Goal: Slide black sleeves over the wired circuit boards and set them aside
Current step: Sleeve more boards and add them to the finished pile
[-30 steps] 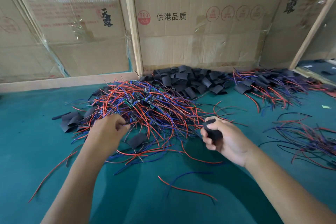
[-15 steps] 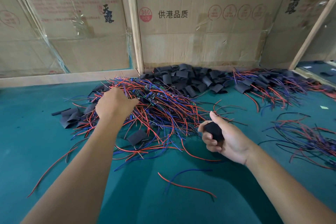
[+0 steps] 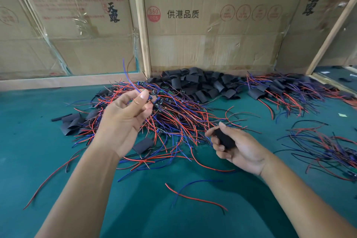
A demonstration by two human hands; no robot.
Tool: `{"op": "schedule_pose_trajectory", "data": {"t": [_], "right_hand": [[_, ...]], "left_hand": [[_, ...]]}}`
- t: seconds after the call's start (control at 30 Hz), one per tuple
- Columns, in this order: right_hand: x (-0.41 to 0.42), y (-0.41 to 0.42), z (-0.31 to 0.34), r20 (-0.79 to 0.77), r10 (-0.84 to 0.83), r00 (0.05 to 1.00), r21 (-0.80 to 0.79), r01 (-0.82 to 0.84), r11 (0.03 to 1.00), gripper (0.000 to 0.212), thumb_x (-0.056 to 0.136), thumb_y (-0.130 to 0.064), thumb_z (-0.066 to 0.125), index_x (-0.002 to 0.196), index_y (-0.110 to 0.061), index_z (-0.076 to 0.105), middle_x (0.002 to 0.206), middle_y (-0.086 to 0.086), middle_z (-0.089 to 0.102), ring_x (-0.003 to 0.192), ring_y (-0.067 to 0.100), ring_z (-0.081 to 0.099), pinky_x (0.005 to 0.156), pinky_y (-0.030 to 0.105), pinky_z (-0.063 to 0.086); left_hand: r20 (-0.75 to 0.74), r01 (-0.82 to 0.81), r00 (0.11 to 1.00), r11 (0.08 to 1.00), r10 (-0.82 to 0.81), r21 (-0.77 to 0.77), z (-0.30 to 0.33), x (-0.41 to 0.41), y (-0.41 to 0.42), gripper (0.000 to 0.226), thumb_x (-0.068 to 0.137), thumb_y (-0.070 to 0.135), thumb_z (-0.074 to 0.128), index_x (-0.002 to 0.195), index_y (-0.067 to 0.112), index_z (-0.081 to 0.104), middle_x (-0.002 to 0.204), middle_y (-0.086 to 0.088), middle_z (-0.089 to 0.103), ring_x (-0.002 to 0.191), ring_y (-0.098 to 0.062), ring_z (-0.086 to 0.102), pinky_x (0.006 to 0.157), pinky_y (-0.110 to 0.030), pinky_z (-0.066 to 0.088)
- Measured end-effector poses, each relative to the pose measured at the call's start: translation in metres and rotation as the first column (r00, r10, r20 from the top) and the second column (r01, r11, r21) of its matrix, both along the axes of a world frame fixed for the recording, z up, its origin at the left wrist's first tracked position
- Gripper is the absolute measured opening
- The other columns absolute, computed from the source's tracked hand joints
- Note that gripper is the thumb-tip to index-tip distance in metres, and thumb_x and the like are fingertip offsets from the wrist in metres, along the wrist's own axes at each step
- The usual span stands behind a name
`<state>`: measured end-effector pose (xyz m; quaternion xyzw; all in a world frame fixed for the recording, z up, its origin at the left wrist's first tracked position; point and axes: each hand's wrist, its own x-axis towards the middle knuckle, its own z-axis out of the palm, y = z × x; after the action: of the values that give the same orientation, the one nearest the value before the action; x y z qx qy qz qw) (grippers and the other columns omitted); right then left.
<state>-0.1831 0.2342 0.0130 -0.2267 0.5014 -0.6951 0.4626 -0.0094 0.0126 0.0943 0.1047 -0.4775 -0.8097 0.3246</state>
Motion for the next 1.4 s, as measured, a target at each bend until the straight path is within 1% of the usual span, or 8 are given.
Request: {"op": "schedule_pose_trajectory", "data": {"t": [0.2, 0.4, 0.57, 0.77, 0.93, 1.17, 1.33, 1.4], "right_hand": [[-0.001, 0.004, 0.007, -0.169, -0.078, 0.983, -0.023, 0.075, 0.997, 0.043, 0.092, -0.051, 0.060, 0.118, -0.018, 0.065, 0.072, 0.003, 0.050, 0.052, 0.009, 0.031, 0.042, 0.016, 0.020], [0.001, 0.003, 0.005, -0.227, -0.103, 0.968, -0.005, 0.104, 0.995, 0.043, 0.082, -0.034, 0.069, 0.115, -0.009, 0.063, 0.073, -0.001, 0.039, 0.055, 0.009, 0.028, 0.044, 0.014, 0.024], [0.007, 0.002, 0.005, -0.383, -0.038, 0.923, 0.064, 0.068, 0.996, 0.028, 0.089, -0.021, 0.067, 0.113, -0.006, 0.062, 0.067, -0.010, 0.044, 0.054, 0.008, 0.033, 0.046, 0.015, 0.029], [0.012, 0.006, 0.010, -0.462, 0.061, 0.885, 0.107, -0.012, 0.994, 0.016, 0.095, -0.023, 0.063, 0.109, -0.018, 0.069, 0.079, -0.001, 0.055, 0.065, 0.011, 0.046, 0.049, 0.020, 0.032], [0.019, 0.006, 0.016, -0.592, 0.121, 0.796, 0.120, -0.062, 0.991, 0.028, 0.088, -0.035, 0.067, 0.117, -0.037, 0.067, 0.094, 0.006, 0.064, 0.076, 0.015, 0.059, 0.056, 0.025, 0.043], [0.036, -0.004, 0.007, -0.687, 0.272, 0.674, 0.238, -0.145, 0.960, 0.019, 0.095, -0.035, 0.067, 0.113, -0.036, 0.062, 0.088, -0.011, 0.063, 0.078, 0.013, 0.065, 0.060, 0.016, 0.044], [0.039, -0.005, 0.005, -0.754, 0.224, 0.618, 0.225, -0.077, 0.971, 0.028, 0.093, -0.051, 0.065, 0.111, -0.030, 0.060, 0.090, -0.006, 0.062, 0.083, 0.017, 0.067, 0.083, 0.054, 0.053], [0.042, -0.004, 0.007, -0.750, 0.220, 0.624, 0.197, -0.106, 0.975, 0.029, 0.093, -0.053, 0.064, 0.111, -0.032, 0.059, 0.095, -0.001, 0.066, 0.086, 0.021, 0.067, 0.086, 0.058, 0.050]], "left_hand": [[-0.030, -0.014, 0.999, 0.999, 0.013, -0.045, -0.016, -0.006, 0.027, 0.010, 0.083, 0.025, 0.066, 0.076, 0.019, 0.069, 0.076, -0.003, 0.064, 0.058, -0.009, 0.053, 0.055, -0.018, 0.048], [0.003, -0.165, 0.986, 0.978, 0.167, -0.130, -0.020, -0.003, 0.028, 0.014, 0.082, 0.031, 0.070, 0.076, 0.021, 0.062, 0.079, -0.012, 0.057, 0.052, -0.014, 0.051, 0.049, -0.022, 0.043], [-0.067, -0.184, 0.982, 0.978, 0.178, -0.098, -0.020, -0.001, 0.027, 0.013, 0.085, 0.033, 0.067, 0.074, 0.027, 0.064, 0.077, 0.004, 0.056, 0.056, -0.010, 0.048, 0.053, -0.022, 0.043], [-0.139, -0.110, 0.984, 0.993, 0.114, 0.034, -0.022, -0.005, 0.026, 0.015, 0.094, 0.035, 0.058, 0.086, 0.022, 0.057, 0.107, -0.015, 0.074, 0.100, -0.027, 0.072, 0.081, -0.032, 0.058], [-0.177, -0.123, 0.971, 0.968, 0.163, 0.217, -0.021, -0.010, 0.032, 0.026, 0.100, 0.029, 0.056, 0.079, 0.020, 0.044, 0.064, 0.003, 0.046, 0.055, -0.013, 0.047, 0.065, -0.029, 0.054], [-0.195, -0.109, 0.967, 0.960, 0.163, 0.259, -0.015, -0.010, 0.034, 0.028, 0.102, 0.028, 0.051, 0.075, 0.020, 0.056, 0.062, 0.006, 0.026, 0.051, -0.011, 0.022, 0.047, -0.022, 0.031], [-0.207, -0.068, 0.969, 0.955, 0.132, 0.289, -0.012, -0.008, 0.035, 0.031, 0.103, 0.027, 0.048, 0.074, 0.019, 0.057, 0.060, 0.006, 0.025, 0.050, -0.011, 0.020, 0.044, -0.021, 0.030], [-0.219, -0.065, 0.967, 0.953, 0.134, 0.295, -0.011, -0.007, 0.034, 0.030, 0.103, 0.026, 0.047, 0.075, 0.019, 0.054, 0.060, 0.006, 0.025, 0.051, -0.011, 0.020, 0.044, -0.021, 0.030]]}}
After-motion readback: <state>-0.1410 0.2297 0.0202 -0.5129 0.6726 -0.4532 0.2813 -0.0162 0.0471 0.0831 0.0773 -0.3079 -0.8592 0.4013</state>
